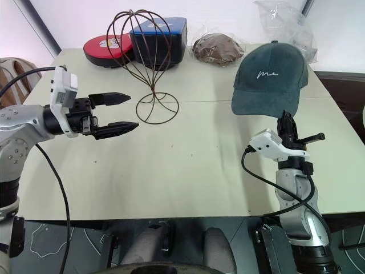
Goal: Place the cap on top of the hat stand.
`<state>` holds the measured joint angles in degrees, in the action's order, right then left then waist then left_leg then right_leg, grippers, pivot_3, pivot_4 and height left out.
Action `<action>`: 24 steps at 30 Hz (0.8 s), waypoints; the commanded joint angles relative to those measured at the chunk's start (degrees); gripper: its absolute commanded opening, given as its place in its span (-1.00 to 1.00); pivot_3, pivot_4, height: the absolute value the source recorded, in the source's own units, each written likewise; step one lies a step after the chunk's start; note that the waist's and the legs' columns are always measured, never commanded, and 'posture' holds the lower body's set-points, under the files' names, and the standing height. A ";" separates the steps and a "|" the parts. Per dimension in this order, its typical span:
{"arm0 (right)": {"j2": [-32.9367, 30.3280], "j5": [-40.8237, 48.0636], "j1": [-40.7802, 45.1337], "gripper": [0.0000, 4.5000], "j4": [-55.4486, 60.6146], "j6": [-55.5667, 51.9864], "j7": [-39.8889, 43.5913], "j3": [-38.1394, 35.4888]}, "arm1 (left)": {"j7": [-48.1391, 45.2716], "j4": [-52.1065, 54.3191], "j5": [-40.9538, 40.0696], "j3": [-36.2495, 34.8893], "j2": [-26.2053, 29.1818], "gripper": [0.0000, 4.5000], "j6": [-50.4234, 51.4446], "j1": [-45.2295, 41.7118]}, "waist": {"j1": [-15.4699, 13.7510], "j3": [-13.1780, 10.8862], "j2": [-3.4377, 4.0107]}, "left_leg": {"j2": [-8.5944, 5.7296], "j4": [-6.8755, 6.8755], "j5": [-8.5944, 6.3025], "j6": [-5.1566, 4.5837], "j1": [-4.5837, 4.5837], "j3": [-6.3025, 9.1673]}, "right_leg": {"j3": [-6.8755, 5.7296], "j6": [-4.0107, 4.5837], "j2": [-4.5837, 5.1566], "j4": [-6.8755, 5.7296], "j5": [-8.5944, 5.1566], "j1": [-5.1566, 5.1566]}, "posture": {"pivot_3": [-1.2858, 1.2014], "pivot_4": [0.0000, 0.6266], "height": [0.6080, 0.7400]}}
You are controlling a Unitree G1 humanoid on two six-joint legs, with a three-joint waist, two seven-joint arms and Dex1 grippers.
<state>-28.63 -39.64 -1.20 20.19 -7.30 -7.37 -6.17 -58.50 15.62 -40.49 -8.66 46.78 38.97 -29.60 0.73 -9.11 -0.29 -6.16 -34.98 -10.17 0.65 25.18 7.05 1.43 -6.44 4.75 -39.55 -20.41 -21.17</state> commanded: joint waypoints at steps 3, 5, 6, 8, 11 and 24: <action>0.44 -0.23 5.92 -0.96 6.40 -1.44 2.20 -1.50 | 1.12 -1.80 1.69 -0.80 -1.14 1.00 -2.45 1.88 | 0.10 0.00 0.01 | 0.00 0.00 0.00 0.00 0.00 -0.02 | 0.01 0.00 0.00 -0.02 0.00 0.11 | 0.03 -0.52 1.00; 0.90 -0.46 8.86 -0.96 6.70 -2.50 3.58 -0.50 | 0.92 -3.45 2.52 -0.80 -1.33 1.00 -3.42 1.92 | 0.17 0.00 0.00 | 0.02 0.01 0.01 0.01 0.00 -0.01 | 0.02 0.00 -0.03 -0.06 0.00 0.09 | 0.03 -0.52 1.00; 1.05 -0.39 10.80 -0.96 6.85 -2.94 4.40 0.05 | 0.92 -4.21 2.89 -0.85 -1.39 1.00 -3.74 1.96 | 0.17 0.00 0.00 | 0.02 0.01 0.02 0.03 0.02 -0.01 | 0.02 0.00 -0.03 -0.09 0.00 0.07 | 0.03 -0.52 1.00; 1.54 -0.42 14.74 -0.96 6.89 -3.96 6.06 1.23 | 0.84 -5.52 3.44 -1.01 -1.36 1.00 -4.16 1.96 | 0.18 0.00 0.00 | 0.01 0.02 0.03 0.04 0.02 -0.01 | 0.02 0.01 -0.03 -0.09 0.00 0.06 | 0.03 -0.52 1.00; 2.88 -0.91 20.61 -0.96 5.90 -5.57 8.01 3.59 | 0.66 -7.12 4.08 -1.21 -1.09 1.00 -4.70 1.73 | 0.25 0.00 0.01 | 0.01 0.02 0.03 0.05 0.04 -0.01 | 0.02 0.01 -0.03 -0.10 0.00 0.01 | 0.03 -0.52 1.00; 13.01 -2.52 40.48 -0.96 -10.75 -2.96 4.40 16.32 | 1.28 -12.63 6.14 -3.15 0.09 1.00 -6.45 1.83 | 0.47 0.00 0.01 | 0.00 0.08 0.12 0.19 0.08 0.00 | 0.02 0.01 -0.03 -0.13 0.00 -0.24 | 0.03 -0.52 1.00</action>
<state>-16.23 -41.48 36.54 9.63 -11.79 -1.28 9.38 -57.19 3.37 -34.87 -9.97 45.79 34.01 -27.21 1.20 -9.11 -0.28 -6.15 -34.89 -10.04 0.87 25.25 7.05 1.46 -6.43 4.72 -39.72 -20.41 -21.41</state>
